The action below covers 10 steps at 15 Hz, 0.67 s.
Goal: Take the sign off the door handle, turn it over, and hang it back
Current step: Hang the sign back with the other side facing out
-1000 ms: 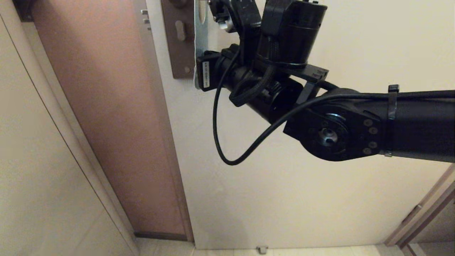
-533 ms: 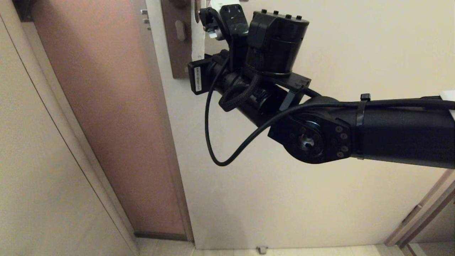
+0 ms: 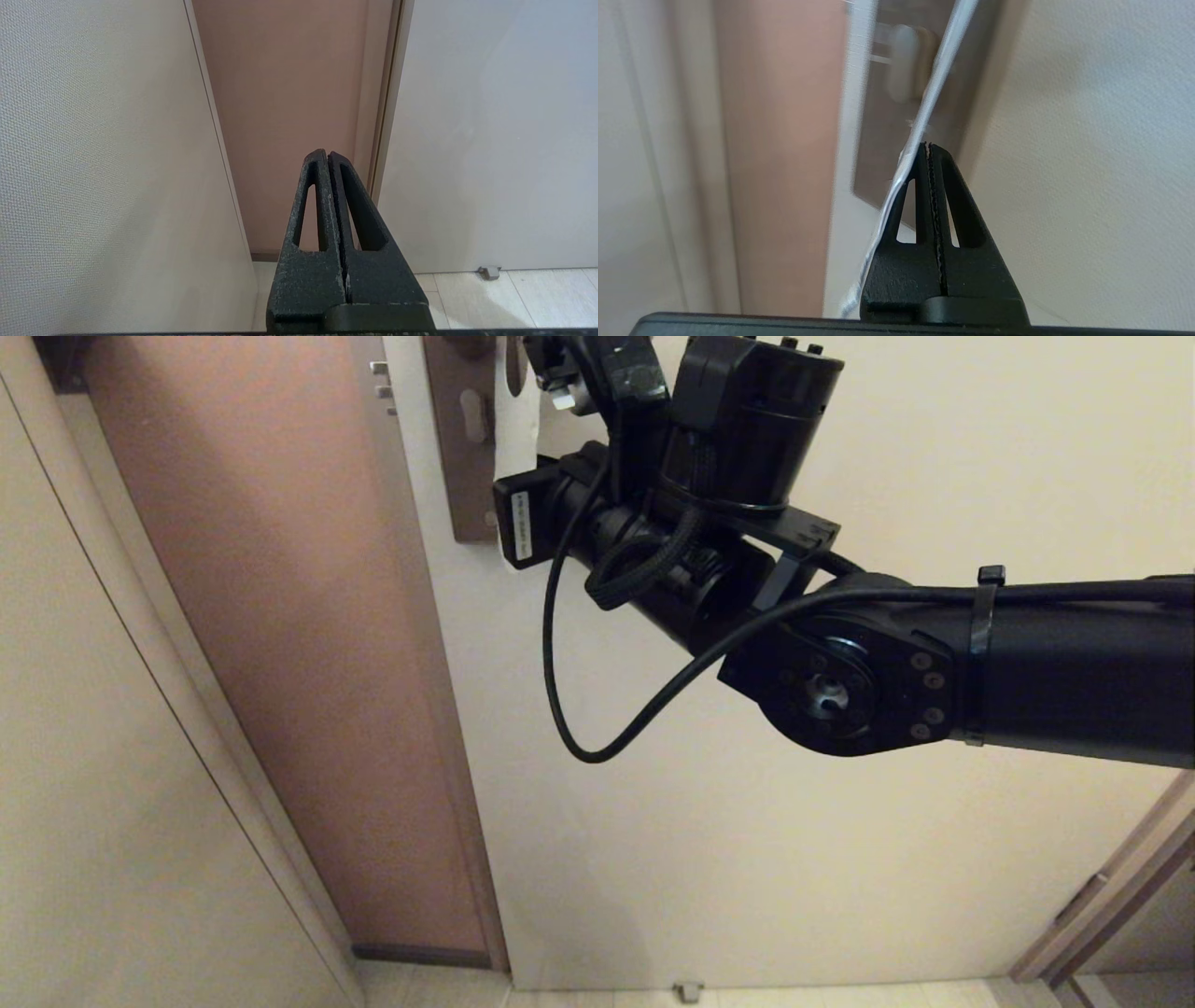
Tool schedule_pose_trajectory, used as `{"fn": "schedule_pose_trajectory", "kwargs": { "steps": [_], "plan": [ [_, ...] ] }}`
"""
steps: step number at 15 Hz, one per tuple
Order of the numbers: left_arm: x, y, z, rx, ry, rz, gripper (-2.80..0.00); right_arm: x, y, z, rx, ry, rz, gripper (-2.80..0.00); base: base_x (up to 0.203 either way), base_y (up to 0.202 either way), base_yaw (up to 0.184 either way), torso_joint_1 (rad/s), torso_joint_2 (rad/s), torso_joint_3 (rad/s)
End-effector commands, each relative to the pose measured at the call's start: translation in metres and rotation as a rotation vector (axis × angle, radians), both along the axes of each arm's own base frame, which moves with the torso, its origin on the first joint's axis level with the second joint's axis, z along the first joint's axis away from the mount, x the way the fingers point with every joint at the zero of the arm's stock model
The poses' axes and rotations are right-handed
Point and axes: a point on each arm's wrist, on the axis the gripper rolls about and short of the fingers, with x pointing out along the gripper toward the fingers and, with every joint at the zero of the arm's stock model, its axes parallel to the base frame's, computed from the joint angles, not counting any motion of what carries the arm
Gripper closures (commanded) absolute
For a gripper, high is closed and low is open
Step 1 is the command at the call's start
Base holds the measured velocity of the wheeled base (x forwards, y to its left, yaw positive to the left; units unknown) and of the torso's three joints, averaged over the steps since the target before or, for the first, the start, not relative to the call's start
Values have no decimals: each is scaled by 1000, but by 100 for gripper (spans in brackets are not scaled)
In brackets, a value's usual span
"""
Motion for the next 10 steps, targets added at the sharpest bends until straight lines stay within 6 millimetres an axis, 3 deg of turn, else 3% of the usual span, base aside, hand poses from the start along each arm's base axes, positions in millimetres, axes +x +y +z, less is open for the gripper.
{"fn": "schedule_pose_trajectory", "kwargs": {
  "steps": [1,7,10],
  "plan": [
    [0,0,0,0,1,1,0,-5,-2,6,6,-12,14,0,0,0,0,0,0,0],
    [0,0,0,0,1,1,0,-23,12,8,3,-25,110,0,0,0,0,0,0,0],
    [0,0,0,0,1,1,0,-23,20,0,-15,-25,145,0,0,0,0,0,0,0]
  ]
}}
